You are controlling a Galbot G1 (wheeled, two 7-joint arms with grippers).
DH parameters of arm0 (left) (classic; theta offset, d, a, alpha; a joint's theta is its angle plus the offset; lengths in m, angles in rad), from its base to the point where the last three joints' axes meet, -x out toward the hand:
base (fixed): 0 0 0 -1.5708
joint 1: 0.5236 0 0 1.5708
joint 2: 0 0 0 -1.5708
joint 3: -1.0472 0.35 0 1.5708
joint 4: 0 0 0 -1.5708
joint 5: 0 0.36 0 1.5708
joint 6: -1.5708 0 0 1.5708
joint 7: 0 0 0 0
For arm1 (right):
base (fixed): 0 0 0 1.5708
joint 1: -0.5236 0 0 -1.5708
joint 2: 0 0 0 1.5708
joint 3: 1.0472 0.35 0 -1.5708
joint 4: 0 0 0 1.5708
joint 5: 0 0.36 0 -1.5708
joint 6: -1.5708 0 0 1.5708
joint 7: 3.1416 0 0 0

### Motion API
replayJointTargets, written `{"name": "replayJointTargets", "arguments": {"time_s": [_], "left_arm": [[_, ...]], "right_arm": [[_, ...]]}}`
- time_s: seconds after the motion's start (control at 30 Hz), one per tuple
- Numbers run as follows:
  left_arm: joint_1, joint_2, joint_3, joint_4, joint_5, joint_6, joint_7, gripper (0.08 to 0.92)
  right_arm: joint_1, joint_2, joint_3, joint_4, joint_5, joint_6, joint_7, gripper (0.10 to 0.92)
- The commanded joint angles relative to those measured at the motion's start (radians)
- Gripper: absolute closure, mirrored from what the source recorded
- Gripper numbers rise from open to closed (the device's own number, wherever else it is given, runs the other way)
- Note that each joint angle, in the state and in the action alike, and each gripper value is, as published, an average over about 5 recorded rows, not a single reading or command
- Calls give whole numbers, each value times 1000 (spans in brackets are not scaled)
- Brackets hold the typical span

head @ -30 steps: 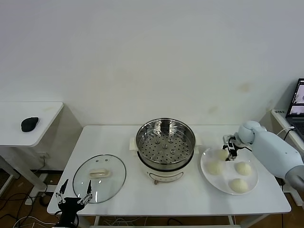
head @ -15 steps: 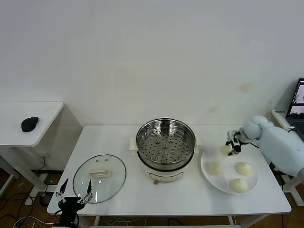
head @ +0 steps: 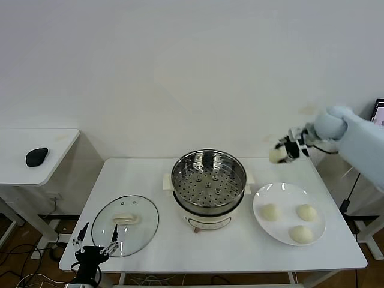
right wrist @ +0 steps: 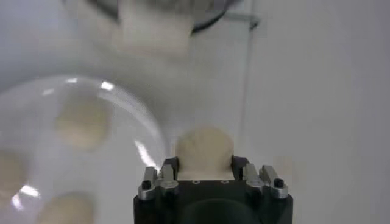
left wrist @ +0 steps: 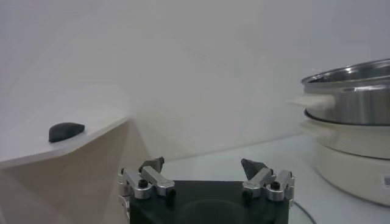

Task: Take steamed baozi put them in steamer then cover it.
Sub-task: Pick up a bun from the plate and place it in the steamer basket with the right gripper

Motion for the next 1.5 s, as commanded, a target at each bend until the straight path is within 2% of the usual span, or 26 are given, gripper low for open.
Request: {"name": "replayJointTargets", "arguments": {"time_s": [0.03, 0.33, 0.57, 1.17, 1.27, 1.5], "left_arm": [[0, 11, -8, 2, -12, -1, 1, 177], [-2, 4, -26, -2, -18, 0, 2, 177], [-5, 2, -29, -1, -18, 3, 3, 177], [-7, -9, -32, -4, -17, 2, 4, 177], [-7, -11, -32, -5, -17, 1, 3, 177], [-4, -15, -34, -12, -16, 0, 3, 177]], "right_arm": [[171, 101, -163, 52, 160, 30, 19, 482], [115, 290, -230, 0, 7, 233, 54, 482], [15, 396, -234, -114, -158, 393, 86, 482], [-92, 505, -161, -299, -525, 618, 171, 471], [-95, 519, -151, -322, -551, 636, 187, 433], [-91, 533, -132, -337, -567, 666, 206, 245]]}}
